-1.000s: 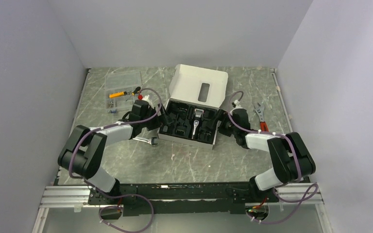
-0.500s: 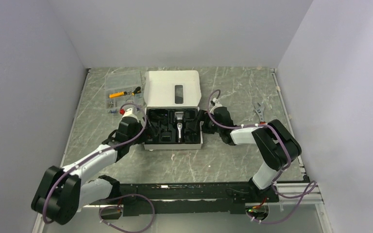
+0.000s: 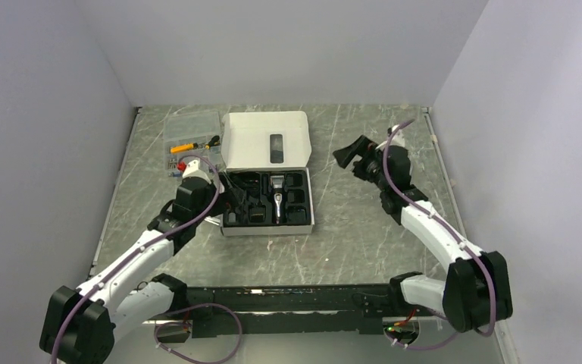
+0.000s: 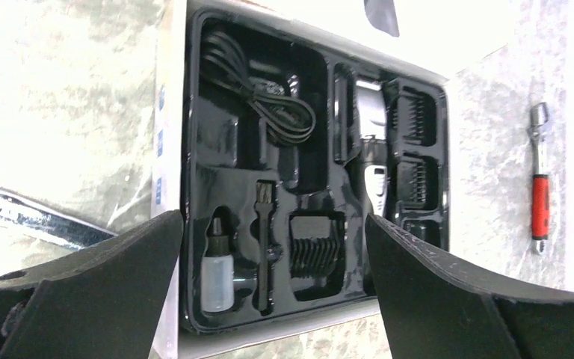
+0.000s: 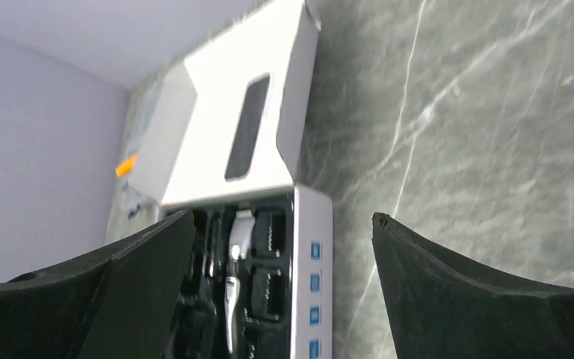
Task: Sort the hair-cutting tools
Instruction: Move the storage box to the center of the board, then pick up the haircut tool at the center of the board, then adjust the storage box at the center of the board, then place the haircut tool in the storage box.
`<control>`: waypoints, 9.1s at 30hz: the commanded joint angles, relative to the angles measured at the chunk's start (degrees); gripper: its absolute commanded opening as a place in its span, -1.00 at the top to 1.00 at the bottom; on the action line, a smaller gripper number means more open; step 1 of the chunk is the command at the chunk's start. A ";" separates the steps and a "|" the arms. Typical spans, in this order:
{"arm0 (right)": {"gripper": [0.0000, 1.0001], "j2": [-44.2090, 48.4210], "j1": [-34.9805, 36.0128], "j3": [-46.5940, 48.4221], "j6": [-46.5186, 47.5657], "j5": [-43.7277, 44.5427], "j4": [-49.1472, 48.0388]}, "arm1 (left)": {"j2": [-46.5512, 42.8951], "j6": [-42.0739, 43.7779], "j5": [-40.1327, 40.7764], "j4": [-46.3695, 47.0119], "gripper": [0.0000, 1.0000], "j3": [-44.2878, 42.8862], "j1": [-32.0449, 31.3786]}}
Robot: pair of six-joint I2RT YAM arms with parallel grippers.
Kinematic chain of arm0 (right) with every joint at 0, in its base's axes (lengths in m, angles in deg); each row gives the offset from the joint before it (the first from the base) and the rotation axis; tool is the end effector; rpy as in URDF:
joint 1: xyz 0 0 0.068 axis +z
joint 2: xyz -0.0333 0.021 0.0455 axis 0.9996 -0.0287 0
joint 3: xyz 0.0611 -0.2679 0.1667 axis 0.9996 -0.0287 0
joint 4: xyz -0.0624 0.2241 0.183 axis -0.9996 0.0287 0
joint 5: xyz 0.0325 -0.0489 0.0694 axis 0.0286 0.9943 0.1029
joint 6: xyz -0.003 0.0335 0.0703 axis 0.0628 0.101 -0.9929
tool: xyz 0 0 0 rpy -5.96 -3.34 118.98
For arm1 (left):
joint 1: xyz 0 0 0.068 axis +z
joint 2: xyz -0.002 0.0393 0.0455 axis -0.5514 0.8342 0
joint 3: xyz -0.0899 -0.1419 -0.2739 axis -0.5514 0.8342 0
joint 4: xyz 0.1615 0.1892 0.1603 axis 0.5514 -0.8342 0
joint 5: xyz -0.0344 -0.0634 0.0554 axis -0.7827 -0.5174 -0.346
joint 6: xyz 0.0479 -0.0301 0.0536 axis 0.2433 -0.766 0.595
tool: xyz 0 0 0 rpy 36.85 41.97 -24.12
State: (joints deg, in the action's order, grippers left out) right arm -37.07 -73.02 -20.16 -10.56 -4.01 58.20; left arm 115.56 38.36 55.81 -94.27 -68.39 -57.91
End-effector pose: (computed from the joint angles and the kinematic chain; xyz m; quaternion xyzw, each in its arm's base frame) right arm 0.3009 0.0915 0.2724 0.1458 0.8028 0.3193 0.4820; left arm 0.2202 -0.0936 0.2310 -0.1654 0.8547 -0.2413 0.4288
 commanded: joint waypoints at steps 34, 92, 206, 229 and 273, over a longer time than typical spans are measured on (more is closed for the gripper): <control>-0.57 -42.56 5.47 14.26 -0.82 -16.26 -31.70 | 26.24 4.17 -19.54 14.65 -0.87 -13.54 6.09; -0.99 19.33 -4.98 -14.65 5.77 0.82 9.86 | 63.81 22.47 -3.11 -18.30 -0.99 -69.49 -3.90; -0.91 7.60 26.12 -30.71 -23.70 11.94 -16.38 | 13.19 6.17 0.77 -7.22 0.33 -14.41 -22.78; -1.00 18.80 28.05 -19.54 -4.46 13.83 5.43 | 27.92 -8.88 6.75 -19.11 0.64 -29.72 -20.99; -1.00 41.65 27.54 -21.29 -2.36 19.78 20.81 | 41.64 -34.70 16.72 -36.52 -0.98 -42.26 -26.49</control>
State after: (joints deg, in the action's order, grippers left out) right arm 3.71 -45.31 -41.52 -13.73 14.94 79.16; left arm 160.30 5.08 71.59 -127.30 -109.85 -83.92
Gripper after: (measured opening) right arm 0.994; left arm 0.915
